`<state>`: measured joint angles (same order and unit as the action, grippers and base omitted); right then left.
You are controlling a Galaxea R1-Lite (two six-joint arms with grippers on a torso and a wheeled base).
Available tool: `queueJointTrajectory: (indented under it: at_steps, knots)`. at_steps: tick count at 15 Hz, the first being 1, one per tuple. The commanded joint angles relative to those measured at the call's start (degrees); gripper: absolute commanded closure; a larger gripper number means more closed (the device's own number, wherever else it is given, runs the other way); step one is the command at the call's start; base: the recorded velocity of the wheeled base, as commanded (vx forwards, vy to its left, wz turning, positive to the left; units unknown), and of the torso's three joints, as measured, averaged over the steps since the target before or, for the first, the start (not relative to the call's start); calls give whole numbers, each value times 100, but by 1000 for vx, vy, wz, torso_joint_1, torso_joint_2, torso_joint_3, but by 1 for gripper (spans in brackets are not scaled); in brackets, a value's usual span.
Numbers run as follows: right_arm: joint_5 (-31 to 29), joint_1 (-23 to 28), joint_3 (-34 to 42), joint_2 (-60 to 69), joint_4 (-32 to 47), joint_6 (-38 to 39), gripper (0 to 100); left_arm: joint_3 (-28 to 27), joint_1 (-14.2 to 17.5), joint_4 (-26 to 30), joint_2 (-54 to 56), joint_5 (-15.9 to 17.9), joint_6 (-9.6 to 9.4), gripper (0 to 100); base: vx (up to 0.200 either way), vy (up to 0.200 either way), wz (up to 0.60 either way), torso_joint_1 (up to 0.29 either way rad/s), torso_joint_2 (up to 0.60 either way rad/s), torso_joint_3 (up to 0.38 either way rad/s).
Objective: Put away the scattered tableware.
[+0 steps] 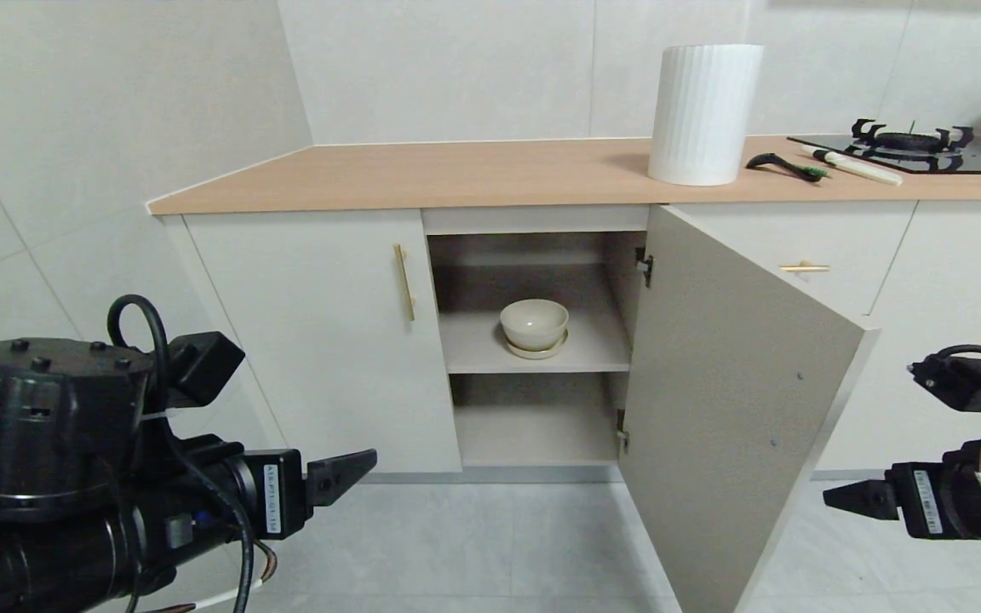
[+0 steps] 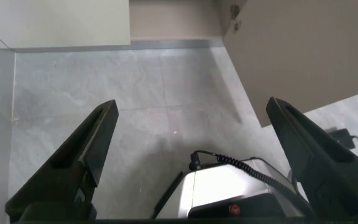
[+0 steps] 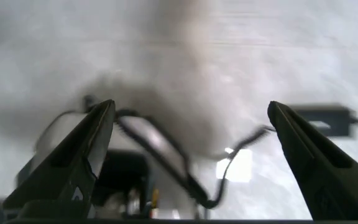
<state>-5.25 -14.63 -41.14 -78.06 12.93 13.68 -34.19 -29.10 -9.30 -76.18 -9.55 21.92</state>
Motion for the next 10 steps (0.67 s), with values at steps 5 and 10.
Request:
queueJointTrajectory:
  at_steps: [5, 10]
  knots:
    - [42, 1639, -368, -482, -494, -357, 0, 1, 1, -1, -2, -3, 5, 0, 0, 0, 0, 0, 0, 0]
    - [68, 1902, -192, -1616, -2172, 293, 0, -17, 1, -10, 15, 5, 32, 0, 0, 0, 0, 0, 0, 0]
